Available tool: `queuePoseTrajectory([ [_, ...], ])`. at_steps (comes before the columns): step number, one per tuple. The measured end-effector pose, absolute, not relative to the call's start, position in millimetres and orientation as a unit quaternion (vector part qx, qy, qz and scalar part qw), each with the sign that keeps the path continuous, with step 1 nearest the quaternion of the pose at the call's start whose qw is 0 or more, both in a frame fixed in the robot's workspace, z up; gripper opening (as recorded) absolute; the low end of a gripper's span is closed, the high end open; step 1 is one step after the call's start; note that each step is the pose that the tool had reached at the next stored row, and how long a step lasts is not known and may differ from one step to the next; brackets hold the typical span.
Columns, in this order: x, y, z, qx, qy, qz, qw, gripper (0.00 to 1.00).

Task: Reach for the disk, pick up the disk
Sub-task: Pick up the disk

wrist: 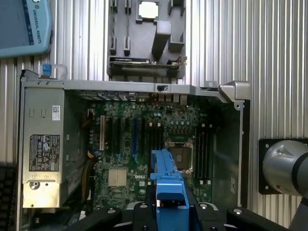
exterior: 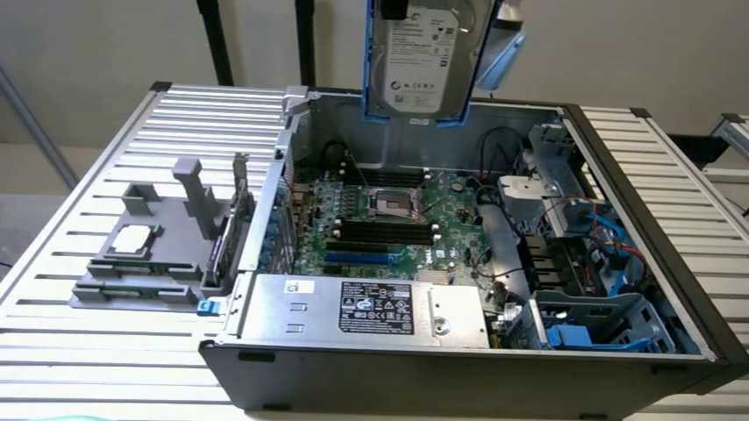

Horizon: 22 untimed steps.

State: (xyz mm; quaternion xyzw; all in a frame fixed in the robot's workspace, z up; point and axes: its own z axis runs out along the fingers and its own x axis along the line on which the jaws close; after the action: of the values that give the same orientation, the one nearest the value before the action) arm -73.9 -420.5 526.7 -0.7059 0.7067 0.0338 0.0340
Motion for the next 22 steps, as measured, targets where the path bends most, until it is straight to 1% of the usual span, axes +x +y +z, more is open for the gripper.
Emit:
queuePoseTrajectory([
  [15, -40, -462, 527, -0.706, 0.707, 0.034, 0.034, 0.33],
  [22, -19, -477, 526, -0.706, 0.707, 0.034, 0.034, 0.33],
])
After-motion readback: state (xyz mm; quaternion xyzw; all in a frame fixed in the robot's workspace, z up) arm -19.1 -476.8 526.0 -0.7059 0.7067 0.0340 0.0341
